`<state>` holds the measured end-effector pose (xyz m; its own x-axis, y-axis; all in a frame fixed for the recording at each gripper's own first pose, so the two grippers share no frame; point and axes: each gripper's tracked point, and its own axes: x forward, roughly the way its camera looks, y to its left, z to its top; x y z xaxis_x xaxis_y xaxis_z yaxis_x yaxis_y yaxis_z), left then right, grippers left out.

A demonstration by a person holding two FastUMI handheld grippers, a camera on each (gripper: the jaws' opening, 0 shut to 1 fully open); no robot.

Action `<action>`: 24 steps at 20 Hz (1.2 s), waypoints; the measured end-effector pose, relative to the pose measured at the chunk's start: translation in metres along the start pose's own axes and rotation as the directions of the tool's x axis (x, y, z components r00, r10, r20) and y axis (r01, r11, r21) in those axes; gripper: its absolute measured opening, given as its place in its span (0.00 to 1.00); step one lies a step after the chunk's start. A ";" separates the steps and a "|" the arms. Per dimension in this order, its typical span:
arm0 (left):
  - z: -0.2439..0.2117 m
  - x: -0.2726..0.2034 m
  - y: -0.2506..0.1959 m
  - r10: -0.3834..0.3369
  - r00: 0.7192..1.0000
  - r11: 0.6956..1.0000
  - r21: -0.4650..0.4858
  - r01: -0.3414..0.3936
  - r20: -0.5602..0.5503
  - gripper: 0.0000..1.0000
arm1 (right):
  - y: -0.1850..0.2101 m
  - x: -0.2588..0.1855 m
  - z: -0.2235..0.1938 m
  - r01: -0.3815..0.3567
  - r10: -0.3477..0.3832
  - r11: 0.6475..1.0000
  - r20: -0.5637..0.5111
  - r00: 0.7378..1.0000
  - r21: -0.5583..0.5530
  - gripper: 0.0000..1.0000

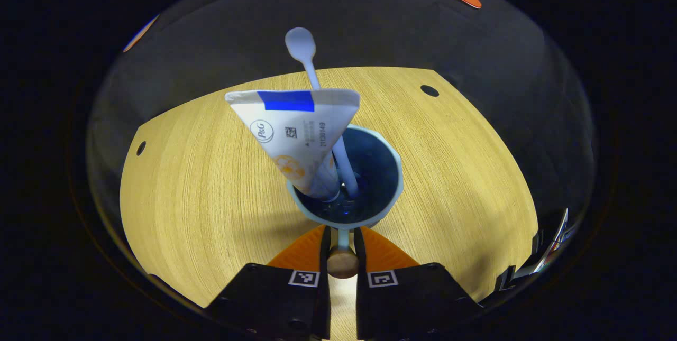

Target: Put the toothbrush and toothpaste on the desktop into the cup, then pick up the cup and place it on the coaster on the desktop.

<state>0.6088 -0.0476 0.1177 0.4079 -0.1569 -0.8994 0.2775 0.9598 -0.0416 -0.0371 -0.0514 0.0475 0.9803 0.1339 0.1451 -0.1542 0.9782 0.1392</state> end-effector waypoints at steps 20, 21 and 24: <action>0.096 -0.133 -0.026 0.089 0.886 0.979 0.126 -0.163 0.456 0.90 | 0.006 0.007 -0.004 0.048 -0.049 0.999 -0.034 0.998 -0.024 0.91; 0.097 -0.147 -0.021 0.090 0.863 0.979 0.114 -0.168 0.497 0.90 | 0.007 0.007 -0.002 0.052 -0.053 0.998 -0.028 0.998 -0.033 0.91; 0.099 -0.198 -0.005 0.115 0.761 0.973 0.080 -0.215 0.638 0.91 | 0.014 0.005 0.009 0.067 -0.067 0.995 0.002 0.998 -0.069 0.91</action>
<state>0.6124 -0.0447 0.3388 0.8975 -0.1571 -0.4121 0.2524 0.9493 0.1877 -0.0352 -0.0381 0.0592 0.9881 0.0679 0.1377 -0.0796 0.9935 0.0812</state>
